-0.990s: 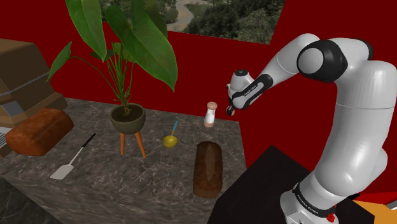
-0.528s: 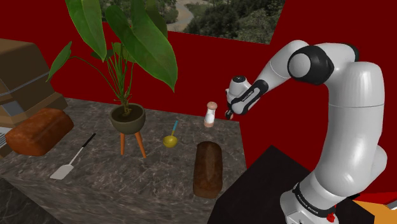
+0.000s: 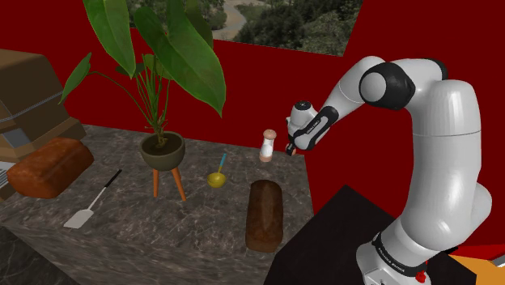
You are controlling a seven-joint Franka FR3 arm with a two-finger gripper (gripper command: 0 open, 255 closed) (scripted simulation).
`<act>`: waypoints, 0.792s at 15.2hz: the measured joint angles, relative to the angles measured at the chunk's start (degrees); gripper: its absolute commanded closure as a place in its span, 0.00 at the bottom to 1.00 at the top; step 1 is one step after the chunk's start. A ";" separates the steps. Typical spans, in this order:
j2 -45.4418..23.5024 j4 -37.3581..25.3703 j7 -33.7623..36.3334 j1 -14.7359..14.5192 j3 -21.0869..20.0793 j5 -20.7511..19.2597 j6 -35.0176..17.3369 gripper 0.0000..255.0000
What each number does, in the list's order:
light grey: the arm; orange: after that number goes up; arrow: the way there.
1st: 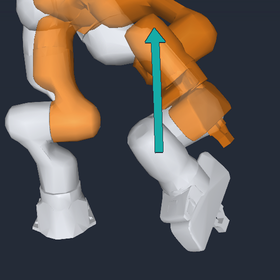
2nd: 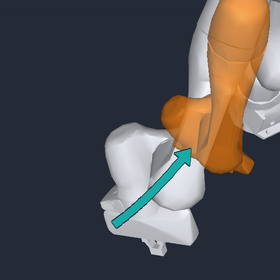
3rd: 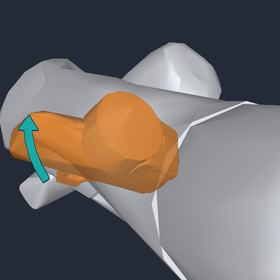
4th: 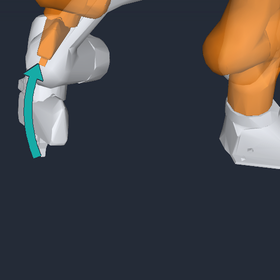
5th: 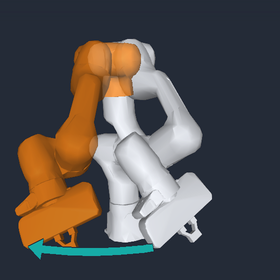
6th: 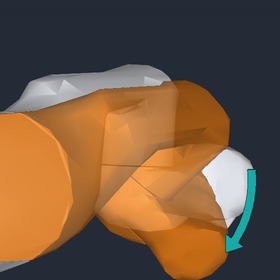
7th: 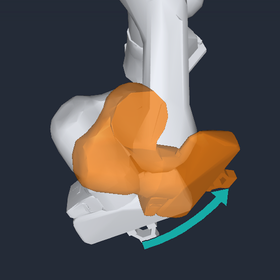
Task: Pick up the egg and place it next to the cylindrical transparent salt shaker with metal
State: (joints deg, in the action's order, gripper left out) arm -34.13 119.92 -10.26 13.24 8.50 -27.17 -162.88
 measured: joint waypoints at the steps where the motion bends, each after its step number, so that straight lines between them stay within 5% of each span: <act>1: -0.01 -0.01 0.00 0.00 0.00 0.00 -0.01 1.00; 2: -0.02 -0.01 0.00 0.00 0.00 0.00 -0.01 1.00; 3: -0.02 -0.01 0.00 0.00 0.00 0.00 -0.01 0.00; 12: 4.34 2.34 -0.36 -0.27 -0.55 0.33 2.18 0.00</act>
State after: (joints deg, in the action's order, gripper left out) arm -29.79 122.25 -10.62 12.97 7.95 -26.84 -160.70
